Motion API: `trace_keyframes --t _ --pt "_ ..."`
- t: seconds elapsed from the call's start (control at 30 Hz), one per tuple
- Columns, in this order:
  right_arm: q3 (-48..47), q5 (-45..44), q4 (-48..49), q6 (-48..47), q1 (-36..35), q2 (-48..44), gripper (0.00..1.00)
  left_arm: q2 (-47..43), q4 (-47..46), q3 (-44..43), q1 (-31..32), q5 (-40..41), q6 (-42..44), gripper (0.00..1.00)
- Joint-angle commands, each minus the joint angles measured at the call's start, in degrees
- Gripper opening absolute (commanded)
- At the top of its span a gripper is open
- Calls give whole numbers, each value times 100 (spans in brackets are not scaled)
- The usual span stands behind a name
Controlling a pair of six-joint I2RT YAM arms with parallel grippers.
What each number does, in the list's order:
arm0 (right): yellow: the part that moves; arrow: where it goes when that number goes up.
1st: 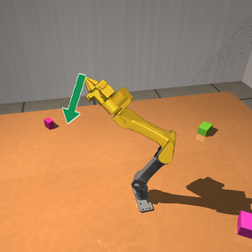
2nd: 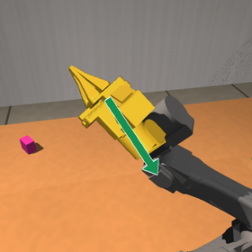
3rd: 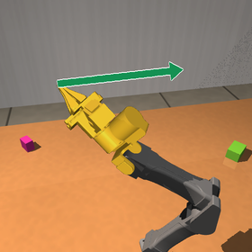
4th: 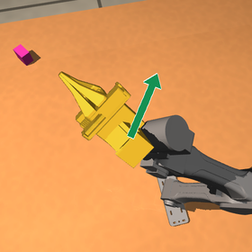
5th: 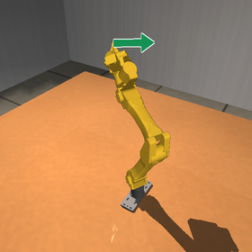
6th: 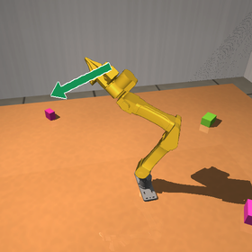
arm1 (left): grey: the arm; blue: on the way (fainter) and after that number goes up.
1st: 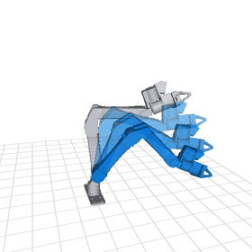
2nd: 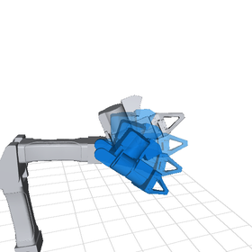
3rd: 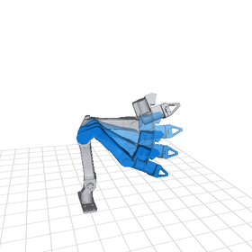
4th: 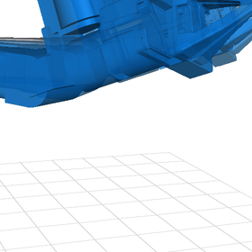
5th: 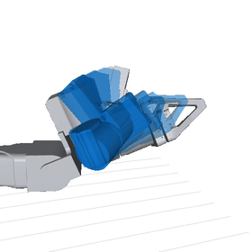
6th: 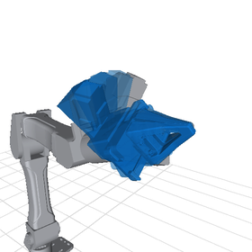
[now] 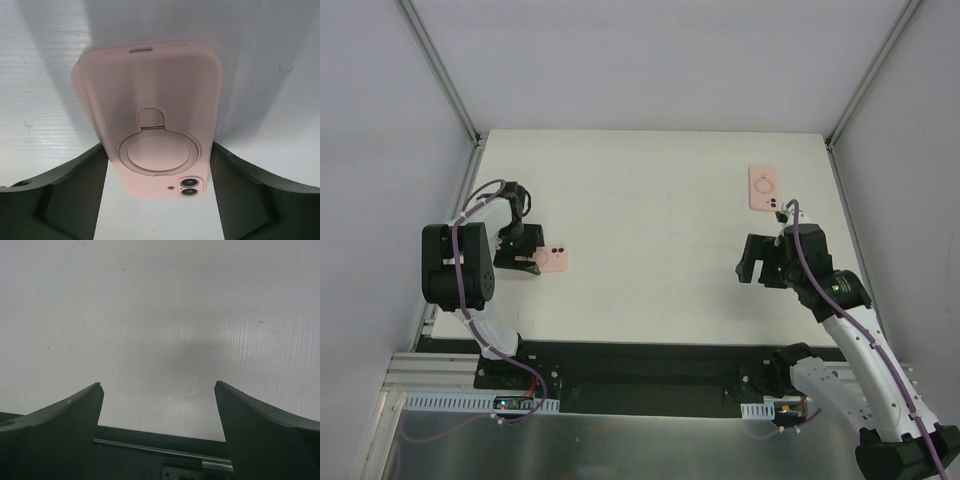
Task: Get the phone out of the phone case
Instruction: Pick up the phone at the center of the board.
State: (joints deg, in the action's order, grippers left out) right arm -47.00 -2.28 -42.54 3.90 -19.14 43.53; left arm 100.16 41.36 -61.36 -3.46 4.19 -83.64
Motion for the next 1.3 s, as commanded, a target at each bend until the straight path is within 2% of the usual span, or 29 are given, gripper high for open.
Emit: trace_keyframes --t 0.0,0.03,0.1,0.17,0.23,0.4,0.63,0.8,1.03,1.27 --pt "-11 18 -114 76 -20 -134 96 118 205 142 -14 -102 -83 62" --pt "-11 17 -105 84 -20 -151 96 92 205 177 -5 -120 -48 51" --pt "-2 17 -114 93 -29 -160 96 57 205 186 47 -163 14 42" --pt "-2 17 -105 128 -29 -152 96 56 205 90 196 -190 259 40" --pt "-11 87 -70 172 -29 -90 96 91 214 -111 635 -146 644 40" --pt "-2 439 167 479 -20 -11 96 144 214 -288 1567 -216 840 41" --pt "296 790 712 1304 -38 41 96 829 214 -1367 2876 -401 1937 40" --pt "446 914 1038 1675 -274 261 96 1076 214 -1958 3833 -401 2360 42" --pt "595 668 1055 2026 -512 262 96 1278 214 -2450 4529 -392 2747 43" --pt "999 790 1423 2430 -617 209 96 1234 214 -2609 4679 -585 2905 44"
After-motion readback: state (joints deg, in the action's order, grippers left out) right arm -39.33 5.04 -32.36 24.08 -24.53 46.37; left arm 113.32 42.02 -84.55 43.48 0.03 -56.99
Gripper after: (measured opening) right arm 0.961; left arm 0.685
